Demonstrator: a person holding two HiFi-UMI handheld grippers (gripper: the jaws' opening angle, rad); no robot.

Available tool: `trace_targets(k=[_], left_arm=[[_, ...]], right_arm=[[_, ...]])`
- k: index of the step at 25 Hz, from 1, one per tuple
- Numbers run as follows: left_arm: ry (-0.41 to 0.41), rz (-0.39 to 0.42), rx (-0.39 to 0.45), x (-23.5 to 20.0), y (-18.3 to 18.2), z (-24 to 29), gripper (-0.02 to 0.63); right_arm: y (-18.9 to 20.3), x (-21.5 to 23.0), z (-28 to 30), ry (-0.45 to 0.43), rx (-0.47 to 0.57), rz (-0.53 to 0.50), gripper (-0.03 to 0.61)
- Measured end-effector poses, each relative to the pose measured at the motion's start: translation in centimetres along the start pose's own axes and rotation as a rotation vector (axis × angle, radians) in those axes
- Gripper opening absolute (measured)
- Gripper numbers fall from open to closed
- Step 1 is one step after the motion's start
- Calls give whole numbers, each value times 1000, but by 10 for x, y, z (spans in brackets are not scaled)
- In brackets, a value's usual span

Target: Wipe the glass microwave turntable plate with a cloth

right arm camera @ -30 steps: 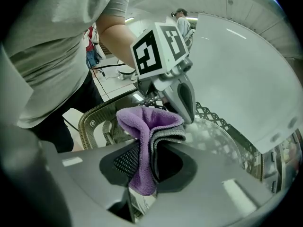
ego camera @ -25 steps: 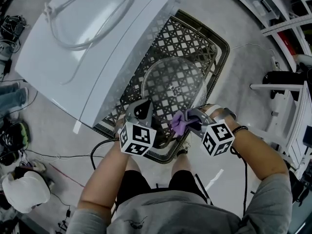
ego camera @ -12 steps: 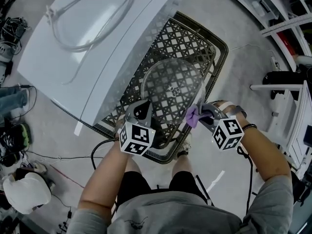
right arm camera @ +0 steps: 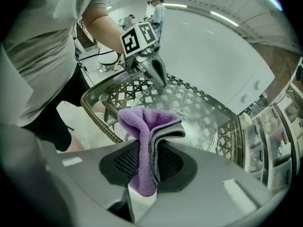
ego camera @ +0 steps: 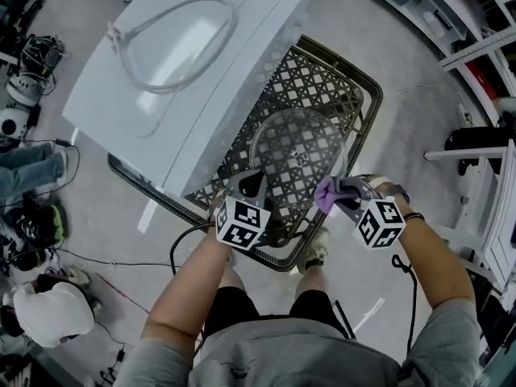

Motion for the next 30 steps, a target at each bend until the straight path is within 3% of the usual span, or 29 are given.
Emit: trace_targets(k=[6,9,16,20,24,30], left_arm=[[33,26,-18,13,-1,11,0],[24,76,-42,11,-5,14,0],[-5,121,-79,12,-30,8,0],[12,93,-23,26,-61,-22,0],[34,56,83,40,-99,-71,0],[32,34,262,40,-134,-189,0]], right_arm=[[-18,-9,-35,119,103,131,100],[-29,-10,-49,182,190,218,100],[-54,-28,-78,246,296,306,100],[-64,-32,-105,306,347,363,100],[-81,-31,-133,371,391,399,100],[-146,-49,-158,433,441,420,98]])
Point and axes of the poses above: the fingertips, and each gripper's own axes: z forward along the fingers, x to its right, y out of its underside, the point moved 10 cm from there along -z, backward along the fingers, and after that the axes turned 14 degrees about x, right-handed, at the moved point
